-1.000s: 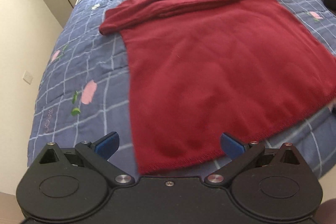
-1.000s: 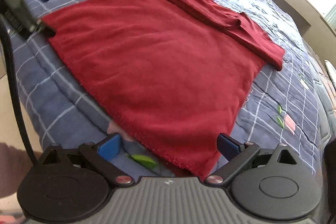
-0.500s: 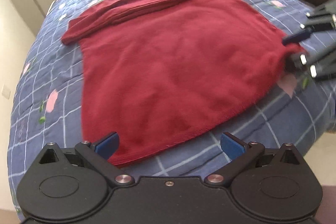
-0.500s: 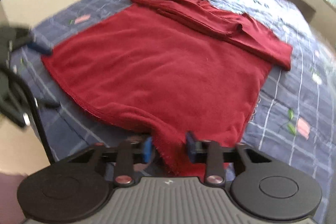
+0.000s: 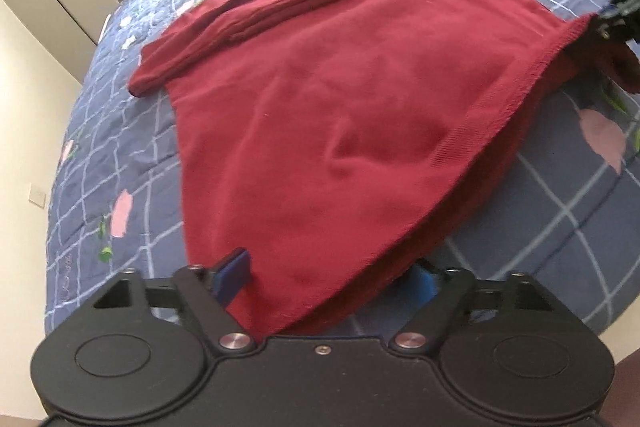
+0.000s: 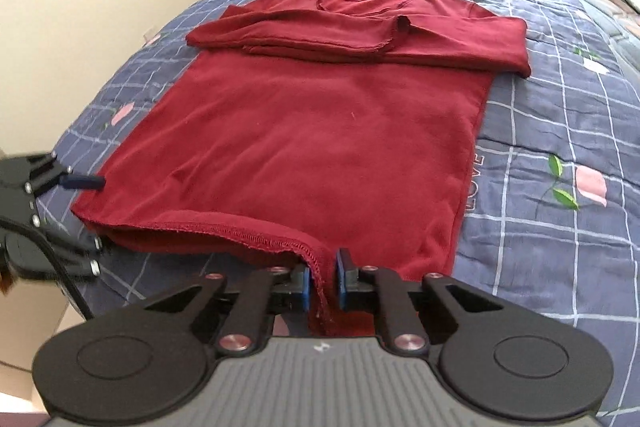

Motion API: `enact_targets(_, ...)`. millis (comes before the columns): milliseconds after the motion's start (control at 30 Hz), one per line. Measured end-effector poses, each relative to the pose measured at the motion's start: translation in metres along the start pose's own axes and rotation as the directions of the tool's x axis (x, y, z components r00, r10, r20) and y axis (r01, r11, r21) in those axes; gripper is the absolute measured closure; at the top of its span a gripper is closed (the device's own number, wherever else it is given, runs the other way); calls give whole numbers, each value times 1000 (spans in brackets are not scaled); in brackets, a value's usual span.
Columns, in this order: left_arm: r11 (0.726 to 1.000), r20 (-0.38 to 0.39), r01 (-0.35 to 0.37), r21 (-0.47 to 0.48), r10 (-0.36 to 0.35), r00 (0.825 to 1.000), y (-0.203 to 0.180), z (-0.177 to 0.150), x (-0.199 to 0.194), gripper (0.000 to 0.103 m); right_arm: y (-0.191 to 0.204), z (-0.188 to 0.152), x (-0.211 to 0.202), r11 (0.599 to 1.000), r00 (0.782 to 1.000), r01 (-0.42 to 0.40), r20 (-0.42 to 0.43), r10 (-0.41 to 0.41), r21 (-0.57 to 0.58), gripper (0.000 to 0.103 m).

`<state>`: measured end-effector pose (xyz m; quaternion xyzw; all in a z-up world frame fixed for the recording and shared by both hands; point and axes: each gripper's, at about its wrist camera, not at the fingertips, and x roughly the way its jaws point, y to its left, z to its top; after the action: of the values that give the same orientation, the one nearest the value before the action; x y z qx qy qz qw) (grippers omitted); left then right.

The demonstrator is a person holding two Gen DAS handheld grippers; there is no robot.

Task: Fold small clothes
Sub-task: 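Grasp the hem with the right tool while the left tool grasps the hem corner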

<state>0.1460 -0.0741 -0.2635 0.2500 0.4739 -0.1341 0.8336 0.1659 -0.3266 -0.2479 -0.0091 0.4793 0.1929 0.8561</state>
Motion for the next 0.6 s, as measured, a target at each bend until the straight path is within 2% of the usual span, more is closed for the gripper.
enact_targets(100,1000,2,-12,13,12,1000,8,-2,1,51,6,-3,1,999,1000,5,-4,-6,-35,81)
enact_targets(200,1000,0,18,-2,-18,1000,16,-4,2,77,14,-8,1,997,1000,10,-7,-11,-81,65)
enact_targets(267,999,4,42,-19,-42,999,21,-3,2,88,21,-11,0,993,1000,11,-6,-12,-120,51)
enact_targets(367,997,9,63,-52,-63,998,27,1,3,93,34,-19,4,980,999,26,-24,-31,-198,42)
enact_targets(467,993,12,79,-83,-79,997,32,6,4,94,47,-27,12,957,996,72,-33,-84,-281,41)
enact_targets(533,991,17,87,-99,-86,996,36,8,5,94,51,-31,16,947,992,111,-20,-123,-303,44)
enact_targets(600,991,23,85,-99,-83,996,40,10,5,94,53,-32,16,939,988,148,0,-156,-312,55)
